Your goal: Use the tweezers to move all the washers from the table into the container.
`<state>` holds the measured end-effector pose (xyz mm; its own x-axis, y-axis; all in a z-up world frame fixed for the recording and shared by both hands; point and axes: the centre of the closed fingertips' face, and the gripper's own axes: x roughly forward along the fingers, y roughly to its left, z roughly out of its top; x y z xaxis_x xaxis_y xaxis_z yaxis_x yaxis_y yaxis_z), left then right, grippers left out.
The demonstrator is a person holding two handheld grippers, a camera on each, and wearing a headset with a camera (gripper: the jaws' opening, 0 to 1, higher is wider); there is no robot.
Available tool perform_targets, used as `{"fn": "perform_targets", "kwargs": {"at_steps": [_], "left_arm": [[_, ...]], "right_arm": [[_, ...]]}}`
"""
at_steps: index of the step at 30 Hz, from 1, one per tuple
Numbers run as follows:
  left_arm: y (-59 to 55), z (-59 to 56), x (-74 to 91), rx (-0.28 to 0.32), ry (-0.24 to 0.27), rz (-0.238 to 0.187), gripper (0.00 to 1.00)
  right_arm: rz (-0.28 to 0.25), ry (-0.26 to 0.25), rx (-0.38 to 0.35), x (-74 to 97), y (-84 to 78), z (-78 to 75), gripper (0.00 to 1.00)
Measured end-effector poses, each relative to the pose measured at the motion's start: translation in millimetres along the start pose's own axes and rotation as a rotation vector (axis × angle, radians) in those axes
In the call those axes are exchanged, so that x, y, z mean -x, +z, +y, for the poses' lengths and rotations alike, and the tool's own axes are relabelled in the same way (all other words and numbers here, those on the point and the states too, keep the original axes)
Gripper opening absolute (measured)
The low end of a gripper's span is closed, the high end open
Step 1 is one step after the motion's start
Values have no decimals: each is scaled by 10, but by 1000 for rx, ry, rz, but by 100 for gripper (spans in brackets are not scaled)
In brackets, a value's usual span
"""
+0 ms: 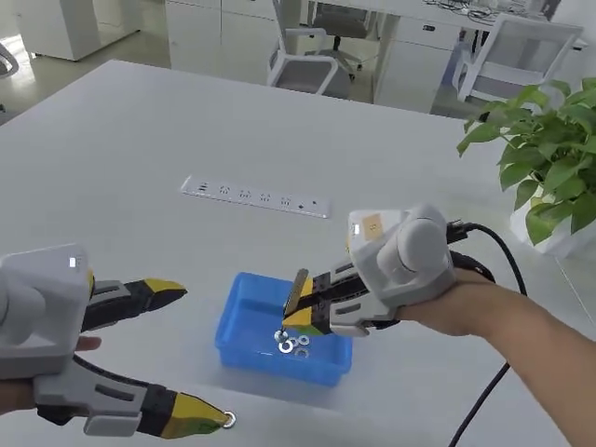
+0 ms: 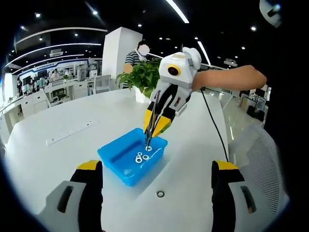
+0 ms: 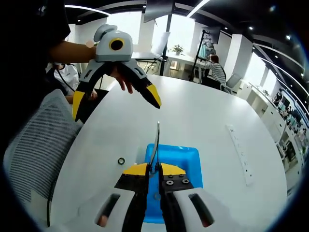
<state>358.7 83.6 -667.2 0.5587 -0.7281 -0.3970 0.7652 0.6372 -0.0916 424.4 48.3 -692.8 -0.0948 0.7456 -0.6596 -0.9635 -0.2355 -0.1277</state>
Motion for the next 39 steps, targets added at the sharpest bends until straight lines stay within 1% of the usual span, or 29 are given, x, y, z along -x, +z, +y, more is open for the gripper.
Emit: {"fn": "perform_targets", "kwargs": {"at_steps": [3,5,12,17,19,23,31,36,39], "left_arm": [[-9,10,20,1,5,-4,99],[-22,14,29,-2,7,0,99],[-50,27,51,3,12,3,99],[-31,28,55,4,16,-10,99],[-33,34,52,6,18,-9,99],[-35,45,51,7,20,-8,99],[-44,52,41,3,14,0,99],[-42,63,36,4,13,3,99],[-49,66,30,5,12,8,99]], "right_arm": [[3,-10,3,-40,-47,-63,8],[12,-9,21,-71,-86,-90,8],[22,-21,16,-170,-199,-219,8],[21,-35,12,-214,-250,-303,8],[11,-37,1,-237,-264,-319,8],[10,-43,-5,-282,-315,-362,8],[34,-48,-7,-368,-456,-386,9],[43,-39,-14,-404,-521,-379,9],[45,-45,-13,-418,-546,-395,9]]}}
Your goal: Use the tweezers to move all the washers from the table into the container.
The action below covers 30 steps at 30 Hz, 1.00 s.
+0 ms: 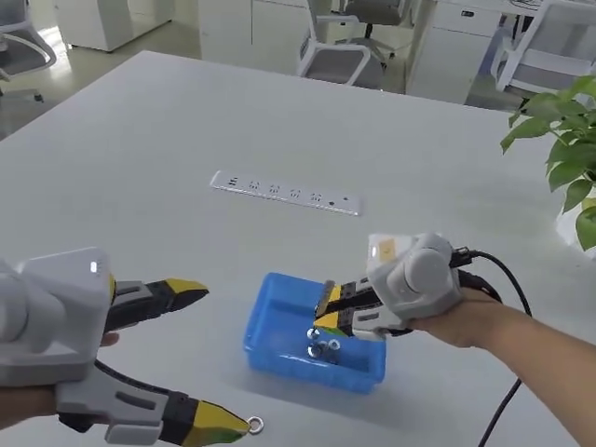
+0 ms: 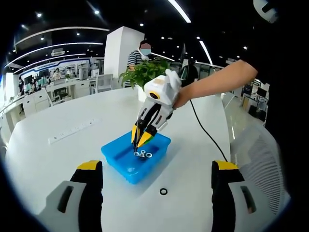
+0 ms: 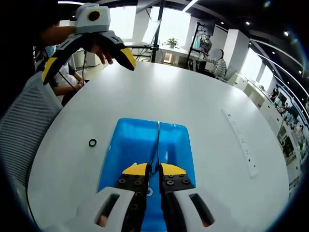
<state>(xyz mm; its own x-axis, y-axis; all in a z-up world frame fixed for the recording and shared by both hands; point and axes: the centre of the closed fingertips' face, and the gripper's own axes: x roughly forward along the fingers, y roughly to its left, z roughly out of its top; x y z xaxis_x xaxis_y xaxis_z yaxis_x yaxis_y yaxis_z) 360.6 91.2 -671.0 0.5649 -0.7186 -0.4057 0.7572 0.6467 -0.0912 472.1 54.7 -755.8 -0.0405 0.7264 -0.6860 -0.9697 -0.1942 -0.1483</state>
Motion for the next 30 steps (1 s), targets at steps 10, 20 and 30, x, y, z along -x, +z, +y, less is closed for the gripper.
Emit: {"fn": "perform_targets", "kwargs": {"at_steps": [10,20,30], "left_arm": [[93,100,-92,-18,10,-24,92],[123,137,-217,-44,0,-3,83],[178,277,-341,-128,-15,54,55]], "right_arm": [[7,10,-12,-50,-76,32,9],[7,7,-13,-43,-111,38,9],[11,13,-8,-53,-113,30,9]]}}
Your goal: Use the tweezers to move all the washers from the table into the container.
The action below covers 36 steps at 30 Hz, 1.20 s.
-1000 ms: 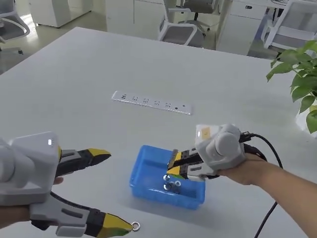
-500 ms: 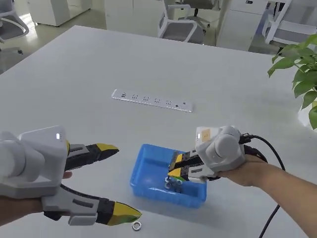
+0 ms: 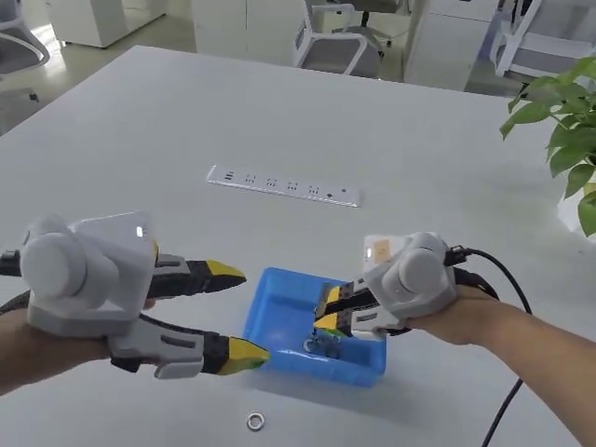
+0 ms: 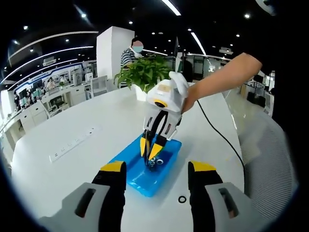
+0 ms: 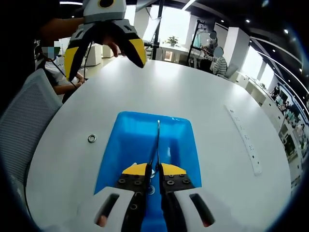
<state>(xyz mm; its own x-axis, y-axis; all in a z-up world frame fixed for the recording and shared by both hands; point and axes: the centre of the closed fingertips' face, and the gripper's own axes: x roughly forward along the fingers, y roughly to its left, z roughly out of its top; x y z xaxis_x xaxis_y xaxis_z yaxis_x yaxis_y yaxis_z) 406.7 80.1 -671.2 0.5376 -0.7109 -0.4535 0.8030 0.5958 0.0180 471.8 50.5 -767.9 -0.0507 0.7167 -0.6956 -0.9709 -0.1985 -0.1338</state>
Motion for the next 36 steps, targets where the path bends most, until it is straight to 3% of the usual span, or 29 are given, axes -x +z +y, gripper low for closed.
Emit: {"fn": "perform_targets", "kwargs": {"at_steps": [9,11,26,36], "left_arm": [[122,109,-232,-65,-30,8,32],[122,118,-287,-93,-39,28,29],[201,168,-636,-179,-99,56,18],[197,171,-715,-206,-135,78,9]], "right_arm": [[7,5,13,2,4,13,9],[9,7,16,0,7,15,9],[25,24,54,-36,21,18,9],[25,27,61,-37,25,26,9]]}}
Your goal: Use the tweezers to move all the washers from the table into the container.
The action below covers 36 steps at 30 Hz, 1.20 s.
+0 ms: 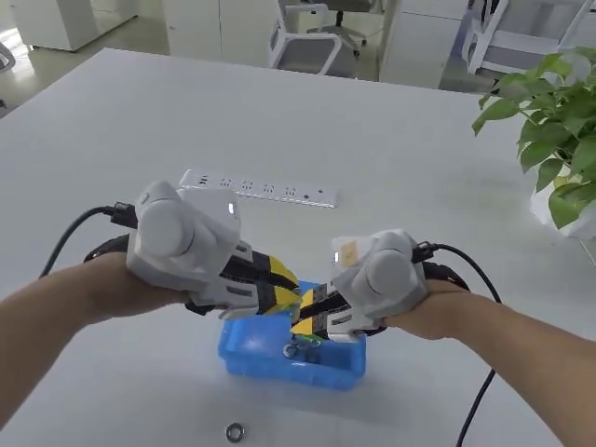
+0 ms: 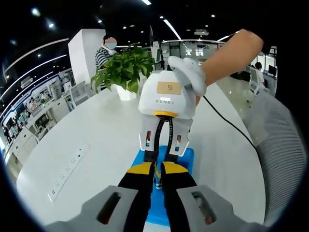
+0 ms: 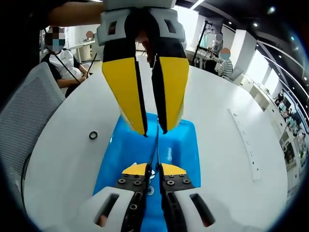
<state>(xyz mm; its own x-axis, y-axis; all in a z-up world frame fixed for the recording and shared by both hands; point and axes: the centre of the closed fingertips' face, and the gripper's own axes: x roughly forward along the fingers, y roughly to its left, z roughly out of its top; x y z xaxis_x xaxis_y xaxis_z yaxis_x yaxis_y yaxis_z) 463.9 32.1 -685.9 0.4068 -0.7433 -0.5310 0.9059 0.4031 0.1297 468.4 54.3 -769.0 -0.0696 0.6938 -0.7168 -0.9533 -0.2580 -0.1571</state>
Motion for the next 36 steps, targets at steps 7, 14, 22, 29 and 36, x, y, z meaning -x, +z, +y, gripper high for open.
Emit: {"fn": "perform_targets", "kwargs": {"at_steps": [7,14,22,29,36], "left_arm": [[0,7,6,-20,-7,6,6],[6,15,-1,-17,-6,7,5],[2,49,19,2,4,18,5],[5,53,25,11,9,26,5],[16,64,23,15,10,31,5]], "right_arm": [[3,3,6,-1,2,-1,10],[31,12,40,6,-20,12,16],[31,-7,28,88,19,-33,24],[26,-40,13,251,17,-54,32],[12,-76,-36,426,28,-62,40]]}}
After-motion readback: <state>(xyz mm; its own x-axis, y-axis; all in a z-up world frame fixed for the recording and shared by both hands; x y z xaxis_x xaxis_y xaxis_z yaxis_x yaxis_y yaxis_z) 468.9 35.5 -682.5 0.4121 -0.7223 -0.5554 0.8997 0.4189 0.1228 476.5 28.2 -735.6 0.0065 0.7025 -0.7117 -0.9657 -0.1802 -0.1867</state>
